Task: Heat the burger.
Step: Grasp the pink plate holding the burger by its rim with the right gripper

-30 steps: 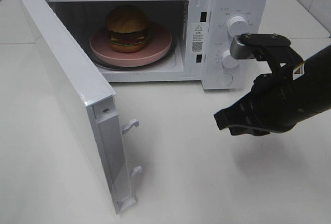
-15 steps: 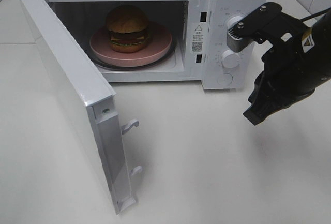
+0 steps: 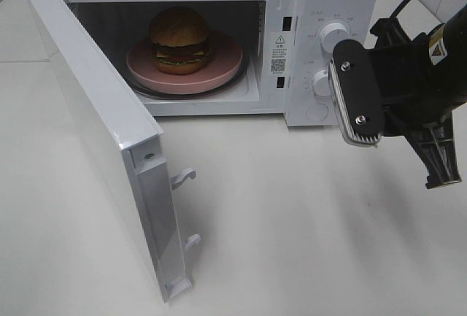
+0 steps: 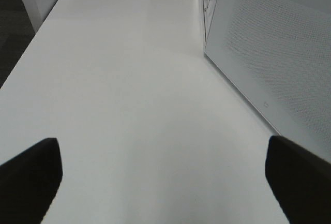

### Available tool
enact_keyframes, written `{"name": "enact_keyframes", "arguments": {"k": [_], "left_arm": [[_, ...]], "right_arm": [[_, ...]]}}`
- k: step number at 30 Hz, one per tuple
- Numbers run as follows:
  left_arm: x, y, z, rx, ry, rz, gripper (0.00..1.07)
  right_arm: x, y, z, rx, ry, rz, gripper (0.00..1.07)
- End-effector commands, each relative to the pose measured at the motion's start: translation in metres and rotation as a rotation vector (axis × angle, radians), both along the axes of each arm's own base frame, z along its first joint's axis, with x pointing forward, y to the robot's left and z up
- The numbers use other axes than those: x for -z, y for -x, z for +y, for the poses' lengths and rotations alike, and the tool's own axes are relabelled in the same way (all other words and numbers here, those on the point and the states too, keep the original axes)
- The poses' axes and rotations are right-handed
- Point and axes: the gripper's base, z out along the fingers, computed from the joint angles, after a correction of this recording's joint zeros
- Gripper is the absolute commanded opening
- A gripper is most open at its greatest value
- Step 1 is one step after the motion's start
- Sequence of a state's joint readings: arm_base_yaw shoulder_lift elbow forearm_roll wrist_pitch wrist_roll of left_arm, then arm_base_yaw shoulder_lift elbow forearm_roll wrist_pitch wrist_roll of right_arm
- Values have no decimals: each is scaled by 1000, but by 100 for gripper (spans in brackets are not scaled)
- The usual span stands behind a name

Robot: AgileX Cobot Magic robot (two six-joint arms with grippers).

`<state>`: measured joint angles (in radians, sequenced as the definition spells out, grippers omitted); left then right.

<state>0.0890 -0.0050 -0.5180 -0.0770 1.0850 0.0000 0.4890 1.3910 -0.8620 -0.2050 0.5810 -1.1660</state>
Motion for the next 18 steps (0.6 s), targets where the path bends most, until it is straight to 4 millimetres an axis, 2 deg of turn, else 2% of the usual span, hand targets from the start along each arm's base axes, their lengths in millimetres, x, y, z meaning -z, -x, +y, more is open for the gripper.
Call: {"name": "enact_keyframes", "arguments": {"k": [1, 3, 4, 5, 6, 7, 8, 9, 10, 11, 12, 13, 14, 15, 18], "left_arm": [[-1, 0, 0, -5, -2, -18, 101], [-1, 0, 0, -5, -2, -18, 101], [-1, 0, 0, -5, -2, -18, 101], [-1, 0, 0, -5, -2, -18, 101], [-1, 0, 0, -5, -2, -18, 101], [-1, 0, 0, -5, -2, -18, 101], [-1, 0, 0, -5, -2, -18, 101], [-1, 0, 0, -5, -2, -18, 101], [-1, 0, 0, -5, -2, -18, 101], [-1, 0, 0, -5, -2, -18, 101], [-1, 0, 0, -5, -2, -18, 101], [-1, 0, 0, -5, -2, -18, 101], [-1, 0, 0, -5, -2, -18, 101], [-1, 0, 0, -5, -2, -18, 101], [-1, 0, 0, -5, -2, -18, 101]], "right_arm": [[-2, 1, 2, -90, 29, 3, 14], [-2, 3, 4, -61, -14, 22, 22], [-2, 3, 4, -61, -14, 22, 22], [-1, 3, 5, -29, -47, 36, 31], [-1, 4, 6, -14, -61, 39, 36], [-1, 4, 6, -14, -61, 39, 36], [-1, 4, 7, 33, -93, 51, 51], [-1, 4, 7, 54, -104, 53, 57], [-1, 4, 7, 54, -104, 53, 57], [-2, 4, 7, 99, -127, 58, 72], [-2, 4, 7, 123, -139, 58, 80], [-2, 4, 7, 123, -139, 58, 80], [-2, 3, 7, 165, -166, 56, 92], [-2, 3, 7, 182, -173, 60, 96], [-1, 2, 8, 189, -178, 58, 98]]}}
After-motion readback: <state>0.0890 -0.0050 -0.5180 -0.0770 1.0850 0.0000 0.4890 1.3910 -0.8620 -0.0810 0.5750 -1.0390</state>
